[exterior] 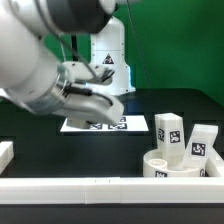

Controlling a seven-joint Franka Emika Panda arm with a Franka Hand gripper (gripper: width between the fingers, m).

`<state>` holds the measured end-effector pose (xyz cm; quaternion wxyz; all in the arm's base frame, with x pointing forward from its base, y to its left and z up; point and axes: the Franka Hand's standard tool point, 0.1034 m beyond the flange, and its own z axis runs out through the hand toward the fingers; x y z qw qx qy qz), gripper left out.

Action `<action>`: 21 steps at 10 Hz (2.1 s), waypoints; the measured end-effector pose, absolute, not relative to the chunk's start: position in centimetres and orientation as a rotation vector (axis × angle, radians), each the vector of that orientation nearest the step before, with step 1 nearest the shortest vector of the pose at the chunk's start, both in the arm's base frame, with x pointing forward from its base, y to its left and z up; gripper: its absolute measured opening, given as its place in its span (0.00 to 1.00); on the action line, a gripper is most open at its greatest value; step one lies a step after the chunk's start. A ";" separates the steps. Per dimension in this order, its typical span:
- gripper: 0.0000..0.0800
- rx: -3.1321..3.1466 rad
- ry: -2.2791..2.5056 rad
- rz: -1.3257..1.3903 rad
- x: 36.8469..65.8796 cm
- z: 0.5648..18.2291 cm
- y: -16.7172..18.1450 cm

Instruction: Assemble stool

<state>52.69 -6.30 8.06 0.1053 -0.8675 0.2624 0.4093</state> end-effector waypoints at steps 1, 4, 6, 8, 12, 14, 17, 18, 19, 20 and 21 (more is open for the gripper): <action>0.42 -2.574 0.772 1.176 52.9 8.0 -5.9; 0.42 -2.603 0.780 1.120 53.6 7.7 -6.2; 0.42 -2.707 0.785 0.883 55.8 7.5 -6.2; 0.42 -2.756 0.809 0.737 56.6 9.0 -4.3; 0.42 -2.887 0.832 0.354 58.6 9.4 -2.4; 0.42 -2.924 0.828 0.109 59.7 9.5 -1.8; 0.42 -2.934 0.808 -0.158 61.7 10.6 0.5; 0.42 -2.935 0.809 -0.290 62.1 10.5 0.5; 0.42 -2.933 0.803 -0.410 62.1 10.3 0.9; 0.42 -2.933 0.788 -0.483 62.1 10.2 1.3; 0.42 -2.935 0.770 -0.517 62.4 10.2 1.6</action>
Offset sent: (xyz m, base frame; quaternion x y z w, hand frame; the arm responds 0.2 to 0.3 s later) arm 0.0000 0.0000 0.0000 0.0000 0.0000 0.0000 1.0000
